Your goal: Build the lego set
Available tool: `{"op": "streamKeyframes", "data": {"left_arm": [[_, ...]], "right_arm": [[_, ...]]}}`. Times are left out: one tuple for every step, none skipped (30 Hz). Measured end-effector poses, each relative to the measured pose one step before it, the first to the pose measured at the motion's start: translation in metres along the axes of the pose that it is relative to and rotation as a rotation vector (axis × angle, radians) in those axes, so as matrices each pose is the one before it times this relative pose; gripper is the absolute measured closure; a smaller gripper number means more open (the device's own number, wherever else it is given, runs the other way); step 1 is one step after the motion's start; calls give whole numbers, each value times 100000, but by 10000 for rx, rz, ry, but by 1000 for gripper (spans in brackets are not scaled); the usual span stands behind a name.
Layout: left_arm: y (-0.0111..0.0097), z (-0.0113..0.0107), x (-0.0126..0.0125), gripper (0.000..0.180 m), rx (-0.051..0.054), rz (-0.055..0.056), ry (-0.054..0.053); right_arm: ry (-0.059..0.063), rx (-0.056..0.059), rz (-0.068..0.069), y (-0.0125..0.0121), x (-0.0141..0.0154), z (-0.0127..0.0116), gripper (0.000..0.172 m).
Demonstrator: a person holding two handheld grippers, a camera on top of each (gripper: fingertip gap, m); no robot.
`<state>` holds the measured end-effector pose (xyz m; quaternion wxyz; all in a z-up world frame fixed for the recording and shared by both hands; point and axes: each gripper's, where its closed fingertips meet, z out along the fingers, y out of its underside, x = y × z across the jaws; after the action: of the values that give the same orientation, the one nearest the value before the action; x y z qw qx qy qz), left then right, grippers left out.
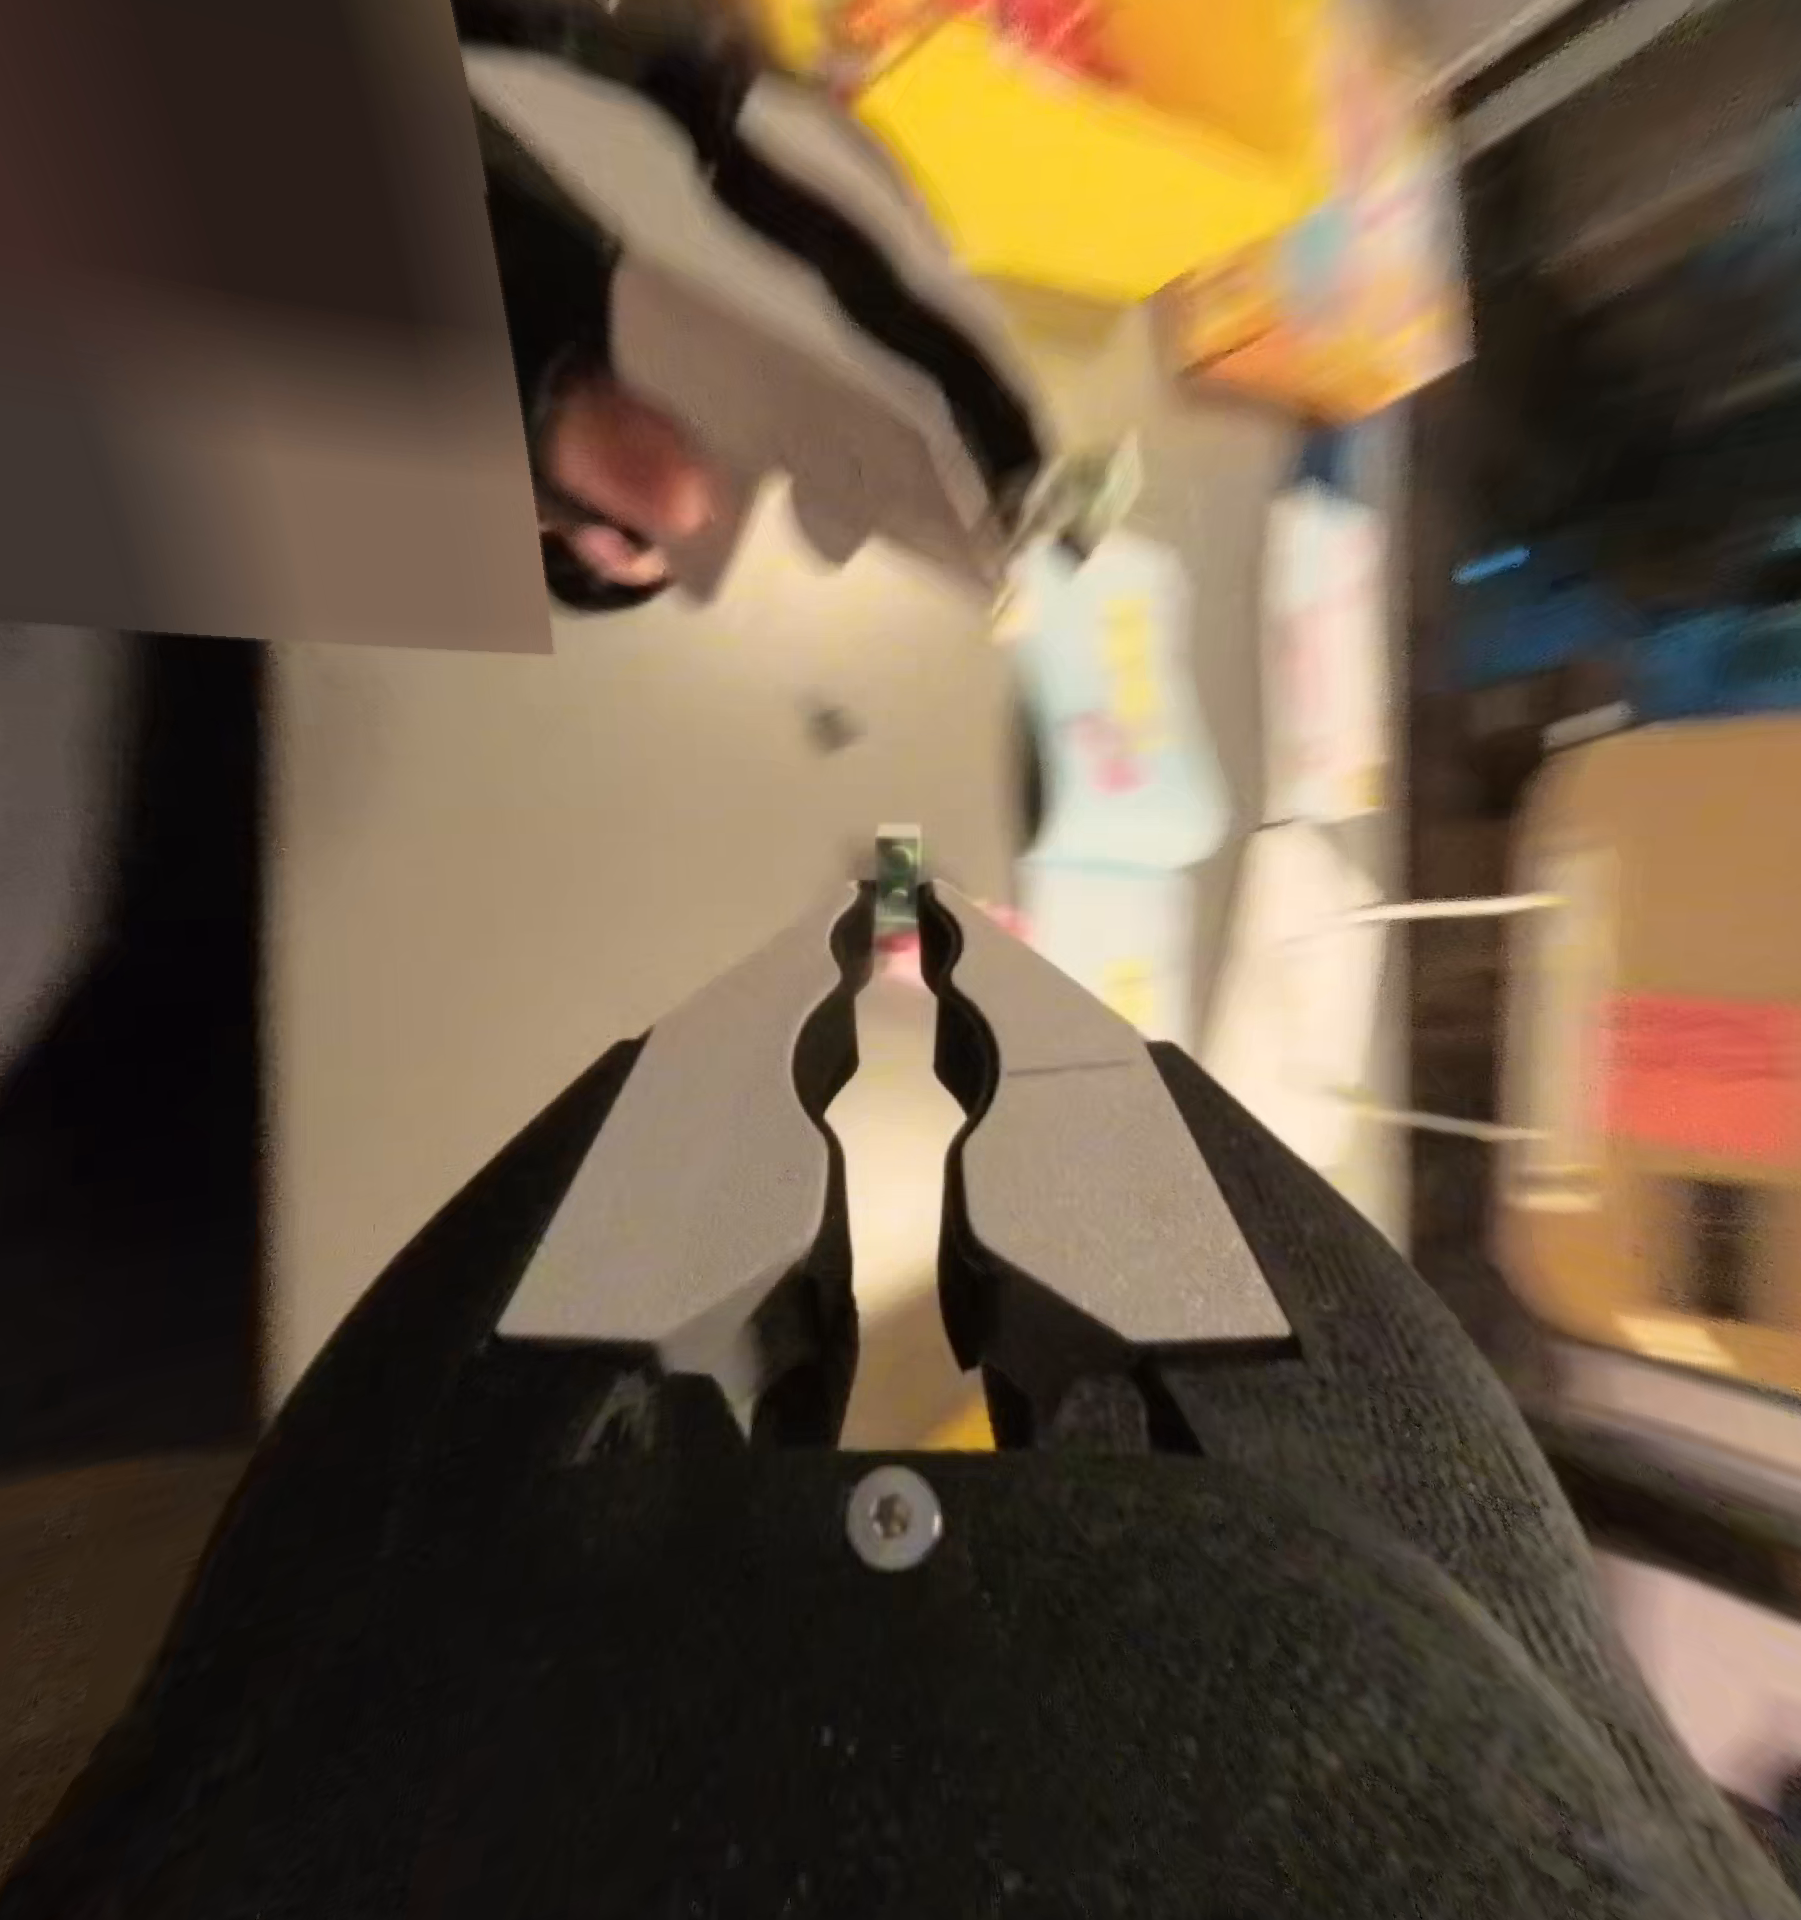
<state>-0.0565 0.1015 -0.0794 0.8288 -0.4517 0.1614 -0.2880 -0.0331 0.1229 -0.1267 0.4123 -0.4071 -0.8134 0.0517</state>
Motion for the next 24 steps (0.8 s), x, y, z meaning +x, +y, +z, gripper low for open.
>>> {"op": "streamKeyframes", "data": {"left_arm": [[503,-205,-570,167,-185,328,-224],[677,-156,-533,167,-232,332,-198],[773,-102,-437,167,-219,310,-153],[816,-46,-330,167,-207,212,-112],[735,-13,-229,167,-171,71,-69],[570,31,-92,167,-110,-75,-5],[276,67,68,167,-42,-209,76],[47,82,166,167,5,-132,104],[68,89,113,167,-42,63,46],[147,78,101,167,-95,124,13],[137,71,146,167,-78,53,46],[103,41,140,167,-32,-14,53],[57,16,72,167,-11,-29,19],[25,1,23,167,-2,-13,-3],[0,-6,-13,167,-1,-8,-7],[-10,-13,-27,167,10,-19,-12],[-29,-19,-26,167,19,-26,-12],[-14,-17,-24,167,11,-31,-9],[-10,-7,-10,167,4,-23,-6],[-20,-18,-6,167,6,9,-12],[-17,-23,9,167,3,18,-6],[-29,-32,12,167,7,18,-2],[-9,-30,18,167,2,18,-10],[-9,-36,18,167,0,17,-5]], "right_arm": [[-1200,-154,1041,1587,-1457,977,166],[-746,-191,722,1725,-753,1231,166],[-256,-325,379,1862,-91,1385,166],[-125,-496,99,1962,-73,1395,166],[-204,-502,-70,1692,-336,1317,166],[-204,-271,-147,1094,-420,1132,166],[-252,-59,-130,580,-484,879,166],[-291,35,-23,305,-464,668,166],[-273,3,57,246,-339,541,166],[-300,-95,40,350,-332,486,166],[-287,-233,97,499,-295,441,166],[-322,-342,168,562,-305,418,166],[-252,-225,77,342,-225,346,165],[-123,-60,-70,95,-116,292,165],[-49,1,-85,-7,-15,222,165],[-35,113,13,-187,24,45,165],[-12,43,65,-84,51,31,164],[41,74,81,-85,57,-10,159],[29,86,152,-54,-13,-82,151],[4,84,306,28,-119,-181,147],[-29,171,415,-7,-229,-305,144],[37,252,463,-14,-255,-403,141],[199,277,507,29,-135,-450,141],[350,305,577,-18,36,-396,141]]}}
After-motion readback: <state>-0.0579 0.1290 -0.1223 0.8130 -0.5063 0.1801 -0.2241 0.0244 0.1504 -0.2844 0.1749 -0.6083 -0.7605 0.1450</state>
